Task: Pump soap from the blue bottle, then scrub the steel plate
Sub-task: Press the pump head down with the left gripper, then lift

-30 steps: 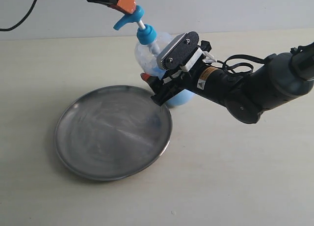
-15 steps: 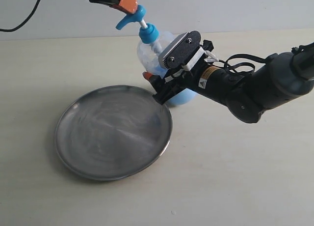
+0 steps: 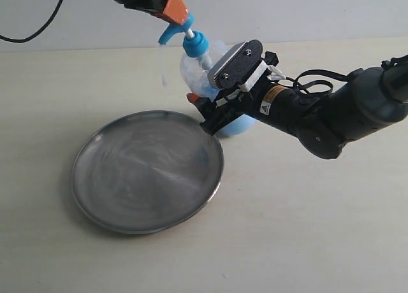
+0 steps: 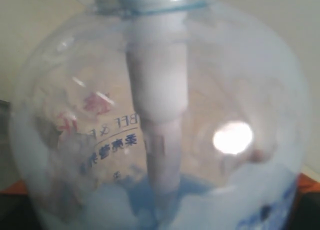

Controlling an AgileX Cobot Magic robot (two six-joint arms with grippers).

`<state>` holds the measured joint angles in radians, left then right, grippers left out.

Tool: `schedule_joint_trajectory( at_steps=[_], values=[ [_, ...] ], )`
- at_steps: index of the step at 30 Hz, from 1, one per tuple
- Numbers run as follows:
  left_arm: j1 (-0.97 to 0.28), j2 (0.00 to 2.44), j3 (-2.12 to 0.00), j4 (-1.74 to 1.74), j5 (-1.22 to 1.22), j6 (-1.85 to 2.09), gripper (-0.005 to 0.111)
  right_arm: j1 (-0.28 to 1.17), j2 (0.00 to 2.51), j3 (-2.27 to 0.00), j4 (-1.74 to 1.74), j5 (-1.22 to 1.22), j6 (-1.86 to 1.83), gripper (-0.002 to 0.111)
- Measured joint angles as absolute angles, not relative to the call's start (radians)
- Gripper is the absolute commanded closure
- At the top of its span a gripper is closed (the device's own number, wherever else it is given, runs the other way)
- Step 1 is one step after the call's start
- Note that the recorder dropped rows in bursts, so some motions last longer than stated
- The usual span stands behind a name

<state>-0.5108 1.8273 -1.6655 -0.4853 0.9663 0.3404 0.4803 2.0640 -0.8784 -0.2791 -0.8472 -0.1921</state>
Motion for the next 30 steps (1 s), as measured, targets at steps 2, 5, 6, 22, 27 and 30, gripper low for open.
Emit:
schedule_joint_trajectory(
  at_steps=[2,5,6,22,27,30],
  values=[
    [-0.536,1.846,-1.657,-0.468,1.0,0.333,0.107,0.48,2.066,-0.878,-0.305,-0.857,-0.17,0.108],
    [-0.558,1.9,-1.639,-0.438,1.04,0.317,0.107,0.491,2.066,-0.878,-0.341,-0.867,-0.15,0.108],
    [-0.558,1.9,-1.639,-0.433,1.043,0.317,0.107,0.491,2.066,-0.878,-0.342,-0.867,-0.148,0.108],
    [-0.558,1.779,-1.691,-0.425,0.959,0.311,0.107,0.491,2.067,-0.878,-0.337,-0.87,-0.134,0.108],
    [-0.558,1.733,-1.748,-0.337,0.94,0.283,0.107,0.491,2.067,-0.878,-0.337,-0.87,-0.136,0.108],
    [-0.558,1.733,-1.755,-0.274,0.944,0.265,0.107,0.491,2.067,-0.878,-0.34,-0.87,-0.136,0.108]
  ],
)
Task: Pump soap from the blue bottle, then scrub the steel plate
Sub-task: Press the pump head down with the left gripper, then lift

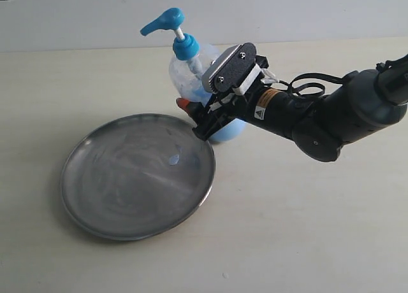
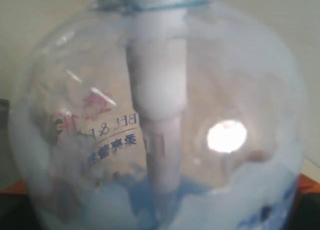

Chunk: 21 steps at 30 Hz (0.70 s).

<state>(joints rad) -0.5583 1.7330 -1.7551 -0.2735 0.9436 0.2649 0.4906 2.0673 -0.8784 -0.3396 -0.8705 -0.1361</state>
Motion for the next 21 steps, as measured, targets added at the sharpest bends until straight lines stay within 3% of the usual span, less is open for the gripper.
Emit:
schedule_joint_trajectory(
  at_steps=[21],
  values=[
    [-0.558,1.8,-1.755,-0.214,1.017,0.255,0.107,0.491,2.067,-0.878,-0.34,-0.87,-0.138,0.108]
  ],
)
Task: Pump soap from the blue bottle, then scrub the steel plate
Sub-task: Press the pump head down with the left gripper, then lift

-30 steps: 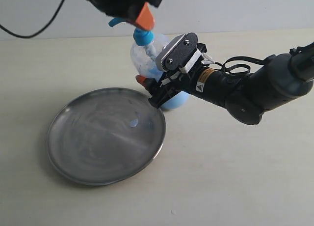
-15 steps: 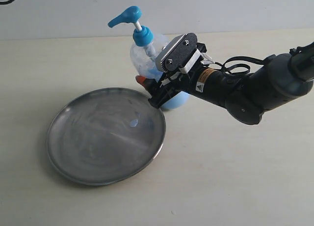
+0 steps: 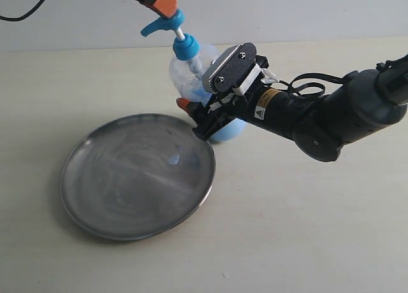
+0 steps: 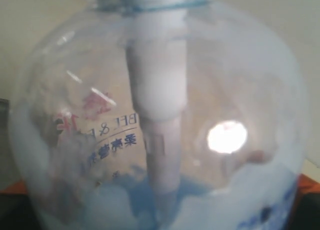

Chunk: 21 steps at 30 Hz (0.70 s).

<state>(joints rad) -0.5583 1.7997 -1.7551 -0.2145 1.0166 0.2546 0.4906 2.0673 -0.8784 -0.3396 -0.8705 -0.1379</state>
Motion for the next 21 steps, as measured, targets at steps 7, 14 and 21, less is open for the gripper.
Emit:
schedule_joint_trajectory(
  at_steps=[7,14,21],
  values=[
    [-0.558,1.8,-1.755,-0.202,1.022,0.255,0.107,0.491,2.067,-0.878,-0.354,-0.87,-0.138,0.108],
    [-0.556,1.804,-1.76,-0.212,1.069,0.255,0.107,0.491,2.067,-0.878,-0.375,-0.872,-0.144,0.108],
    [-0.555,1.817,-1.77,-0.281,1.146,0.255,0.107,0.489,2.067,-0.878,-0.384,-0.872,-0.14,0.108]
  ],
)
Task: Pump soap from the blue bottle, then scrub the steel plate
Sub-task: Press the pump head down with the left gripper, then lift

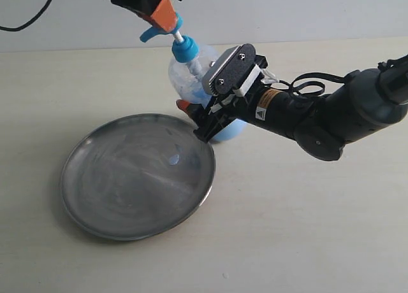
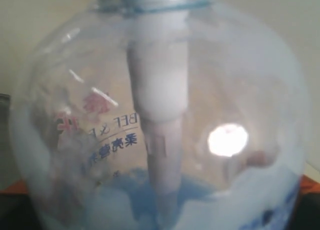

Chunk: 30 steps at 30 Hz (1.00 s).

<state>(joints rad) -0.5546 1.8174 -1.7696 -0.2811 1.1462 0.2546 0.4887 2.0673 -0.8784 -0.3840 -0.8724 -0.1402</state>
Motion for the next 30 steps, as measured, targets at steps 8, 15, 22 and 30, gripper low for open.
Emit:
schedule_joint_trajectory(
  at_steps=[8,15,22,30],
  values=[
    [-0.558,1.822,-1.754,-0.295,1.09,0.255,0.107,0.49,2.067,-0.878,-0.41,-0.878,-0.138,0.108],
    [-0.558,1.732,-1.754,-0.197,1.012,0.217,0.107,0.49,2.067,-0.878,-0.414,-0.878,-0.138,0.108],
    [-0.558,1.745,-1.754,-0.016,1.057,0.143,0.107,0.49,2.067,-0.878,-0.414,-0.878,-0.14,0.108],
    [-0.558,1.814,-1.754,0.0,1.1,0.128,0.107,0.49,2.067,-0.878,-0.414,-0.878,-0.14,0.108]
  ],
)
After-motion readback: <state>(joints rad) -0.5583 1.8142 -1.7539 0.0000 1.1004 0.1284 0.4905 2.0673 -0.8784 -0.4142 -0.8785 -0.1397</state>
